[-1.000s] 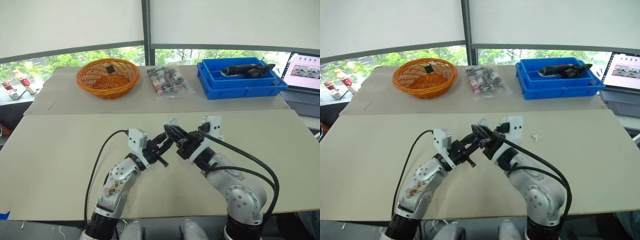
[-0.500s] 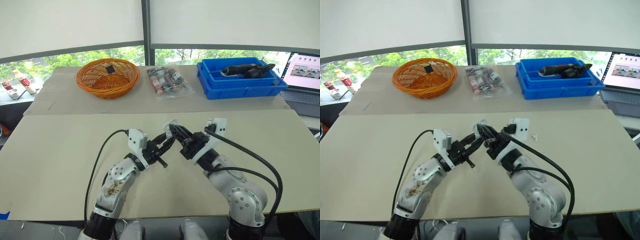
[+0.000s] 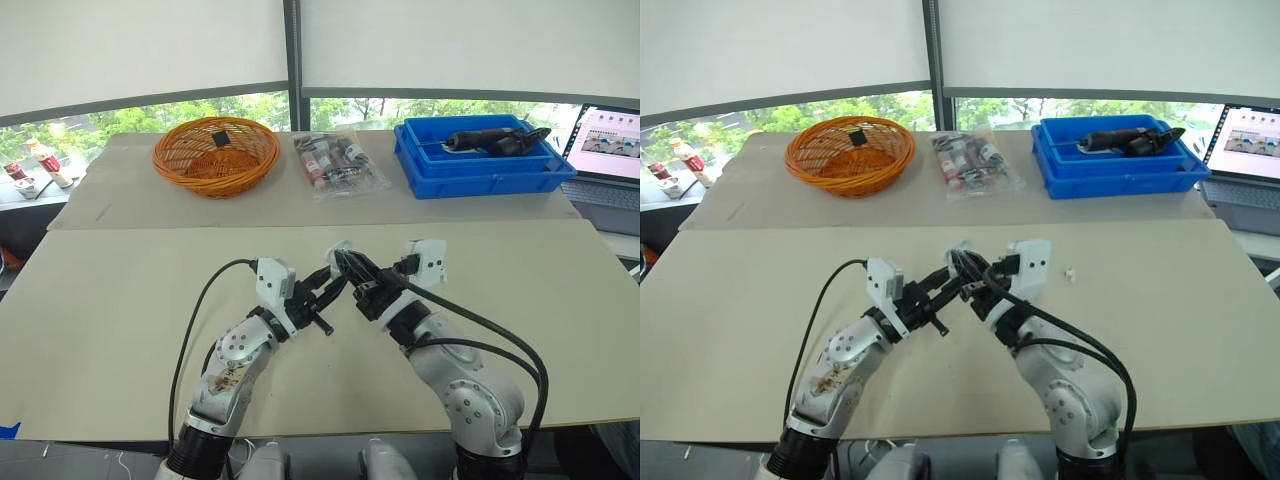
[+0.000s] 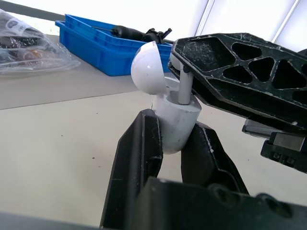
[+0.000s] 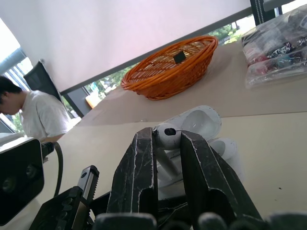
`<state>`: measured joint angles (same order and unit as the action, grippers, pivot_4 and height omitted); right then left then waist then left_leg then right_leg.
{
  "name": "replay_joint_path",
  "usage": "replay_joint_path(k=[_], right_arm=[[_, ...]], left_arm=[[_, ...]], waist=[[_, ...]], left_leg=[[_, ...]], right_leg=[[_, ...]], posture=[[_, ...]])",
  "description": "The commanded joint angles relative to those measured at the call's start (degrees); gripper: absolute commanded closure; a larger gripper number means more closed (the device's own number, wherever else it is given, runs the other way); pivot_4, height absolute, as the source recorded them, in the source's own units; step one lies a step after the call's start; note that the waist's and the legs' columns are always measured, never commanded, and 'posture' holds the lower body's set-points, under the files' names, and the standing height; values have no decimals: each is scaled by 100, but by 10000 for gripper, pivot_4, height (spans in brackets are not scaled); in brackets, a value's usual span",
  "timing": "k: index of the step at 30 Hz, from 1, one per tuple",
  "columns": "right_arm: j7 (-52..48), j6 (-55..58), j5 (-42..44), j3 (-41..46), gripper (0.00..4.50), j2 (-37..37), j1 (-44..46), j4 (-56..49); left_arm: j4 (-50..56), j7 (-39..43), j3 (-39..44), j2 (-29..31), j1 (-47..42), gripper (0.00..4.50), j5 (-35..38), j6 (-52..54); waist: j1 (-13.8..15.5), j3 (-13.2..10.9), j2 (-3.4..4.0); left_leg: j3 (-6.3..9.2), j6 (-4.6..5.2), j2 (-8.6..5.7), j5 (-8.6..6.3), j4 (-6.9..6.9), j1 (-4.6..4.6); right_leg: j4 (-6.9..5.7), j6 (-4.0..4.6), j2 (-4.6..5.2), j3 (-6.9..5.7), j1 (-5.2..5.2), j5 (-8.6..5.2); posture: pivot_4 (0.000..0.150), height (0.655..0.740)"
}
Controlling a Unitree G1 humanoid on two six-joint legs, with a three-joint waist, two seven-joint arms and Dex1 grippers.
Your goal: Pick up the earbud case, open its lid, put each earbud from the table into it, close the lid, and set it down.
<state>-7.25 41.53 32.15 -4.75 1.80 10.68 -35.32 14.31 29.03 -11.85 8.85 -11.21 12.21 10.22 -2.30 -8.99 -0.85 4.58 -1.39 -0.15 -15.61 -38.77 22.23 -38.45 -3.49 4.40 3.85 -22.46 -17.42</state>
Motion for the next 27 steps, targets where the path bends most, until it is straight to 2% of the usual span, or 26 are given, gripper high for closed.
replay_joint_path(k=[1, 13, 27], right_arm=[[-26, 21, -115, -270, 41522, 59, -87, 86], [-126, -145, -54, -137, 41523, 83, -148, -11], [-27, -405, -554, -528, 41523, 14, -85, 253]], left_arm=[[288, 21, -114, -47, -155, 39703, -87, -315], [274, -9, -49, -122, -149, 39703, -84, -275], [273, -31, -188, -158, -159, 39703, -271, -435]], waist=[[2, 0, 0], [3, 0, 0], [2, 0, 0]], left_leg=[[0, 0, 0, 0, 0, 0], [0, 0, 0, 0, 0, 0], [0, 0, 0, 0, 0, 0]], right_leg=[[0, 0, 0, 0, 0, 0], [1, 0, 0, 0, 0, 0], [2, 0, 0, 0, 1, 0]], posture=[[1500, 7400], [1500, 7400], [1500, 7400]])
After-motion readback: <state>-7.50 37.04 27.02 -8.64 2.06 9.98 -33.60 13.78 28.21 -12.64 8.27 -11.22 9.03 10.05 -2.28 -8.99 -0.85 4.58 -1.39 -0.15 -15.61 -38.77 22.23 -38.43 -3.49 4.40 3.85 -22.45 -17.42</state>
